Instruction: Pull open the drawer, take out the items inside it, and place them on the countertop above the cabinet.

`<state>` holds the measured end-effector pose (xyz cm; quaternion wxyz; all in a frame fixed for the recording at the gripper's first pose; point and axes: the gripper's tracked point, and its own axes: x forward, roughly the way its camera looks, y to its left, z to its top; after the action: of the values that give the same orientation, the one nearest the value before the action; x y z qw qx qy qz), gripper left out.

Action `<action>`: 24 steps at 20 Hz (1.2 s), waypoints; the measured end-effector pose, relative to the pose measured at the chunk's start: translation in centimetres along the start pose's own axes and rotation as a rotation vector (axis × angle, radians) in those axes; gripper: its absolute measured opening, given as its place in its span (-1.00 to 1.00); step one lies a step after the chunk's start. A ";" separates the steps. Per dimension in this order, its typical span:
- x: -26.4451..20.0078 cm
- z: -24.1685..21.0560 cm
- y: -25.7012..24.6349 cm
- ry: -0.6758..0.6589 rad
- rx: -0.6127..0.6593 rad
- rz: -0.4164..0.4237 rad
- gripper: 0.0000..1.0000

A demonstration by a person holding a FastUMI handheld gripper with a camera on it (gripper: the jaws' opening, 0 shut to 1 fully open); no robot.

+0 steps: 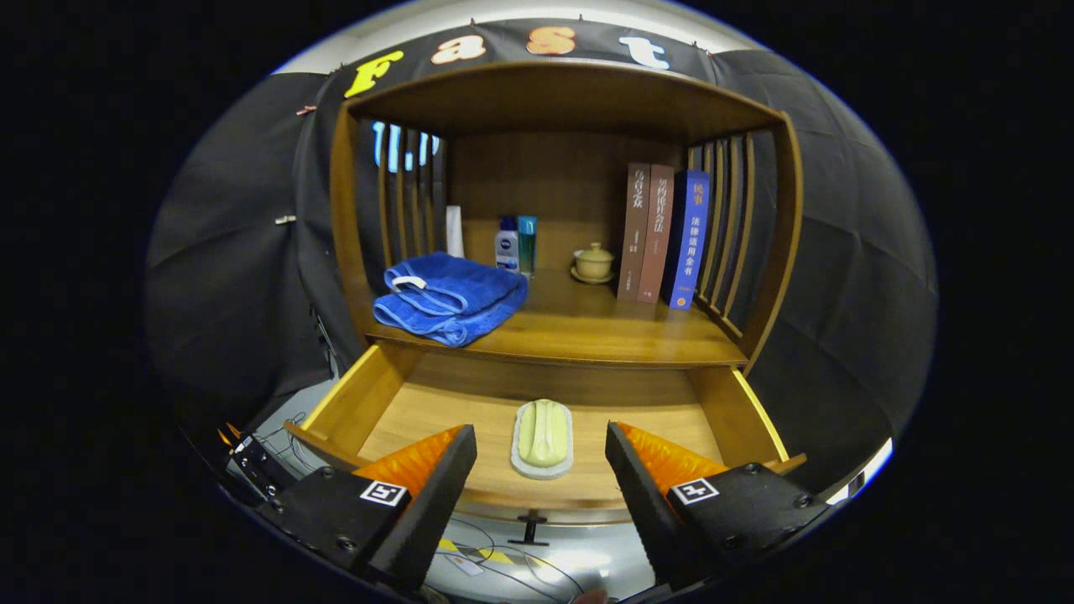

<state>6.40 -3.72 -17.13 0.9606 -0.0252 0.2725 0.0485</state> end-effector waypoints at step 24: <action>15.4 -8.7 -1.4 0.516 0.111 -0.087 -0.55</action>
<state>15.07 -4.58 -32.62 0.8605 0.0041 0.5092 -0.0161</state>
